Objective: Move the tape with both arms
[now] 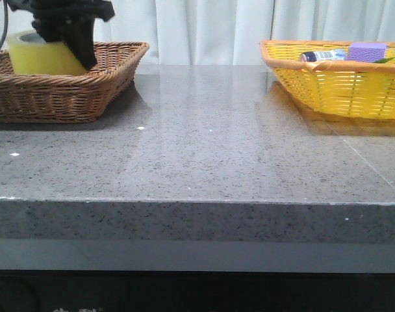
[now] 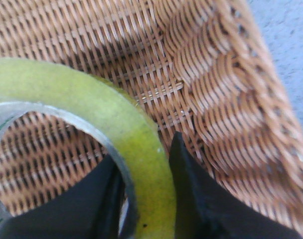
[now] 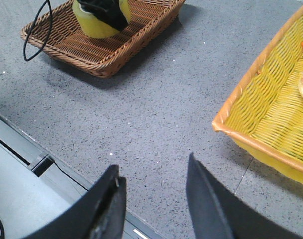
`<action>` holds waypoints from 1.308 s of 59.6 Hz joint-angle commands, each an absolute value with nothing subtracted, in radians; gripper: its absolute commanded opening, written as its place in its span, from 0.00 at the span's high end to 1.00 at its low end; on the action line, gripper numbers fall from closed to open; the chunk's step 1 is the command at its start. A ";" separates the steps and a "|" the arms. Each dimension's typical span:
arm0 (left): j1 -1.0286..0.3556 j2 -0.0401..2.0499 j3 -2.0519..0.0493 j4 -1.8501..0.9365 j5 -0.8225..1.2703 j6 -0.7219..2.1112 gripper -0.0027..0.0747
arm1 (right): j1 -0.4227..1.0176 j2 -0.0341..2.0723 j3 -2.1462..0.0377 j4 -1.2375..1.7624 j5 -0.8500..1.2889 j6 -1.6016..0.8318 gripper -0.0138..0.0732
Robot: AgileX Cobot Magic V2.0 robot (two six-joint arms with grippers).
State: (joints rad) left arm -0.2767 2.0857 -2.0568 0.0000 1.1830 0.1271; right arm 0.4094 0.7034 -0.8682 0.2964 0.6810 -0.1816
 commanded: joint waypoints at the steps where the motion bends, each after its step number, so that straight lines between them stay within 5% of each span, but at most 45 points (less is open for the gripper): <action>1: -0.275 2.045 -2.085 0.010 1.127 0.119 0.76 | 0.407 0.703 -0.892 0.311 0.621 -0.187 0.46; 8: -0.275 2.059 -2.085 0.000 1.127 0.117 0.73 | 0.407 0.703 -0.892 0.311 0.621 -0.187 0.46; 23: -0.275 2.057 -2.106 0.000 1.150 0.117 0.36 | 0.407 0.703 -0.892 0.311 0.621 -0.187 0.46; 47: -0.275 2.003 -2.258 0.000 1.280 0.090 0.37 | 0.407 0.703 -0.892 0.311 0.621 -0.187 0.46; 78: -0.275 1.774 -2.129 -0.011 1.283 0.074 0.37 | 0.407 0.703 -0.892 0.311 0.621 -0.187 0.46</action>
State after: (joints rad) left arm -0.2767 1.8795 -2.1431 0.0000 1.2608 0.0973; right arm 0.4094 0.7034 -0.8682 0.2979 0.6810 -0.1816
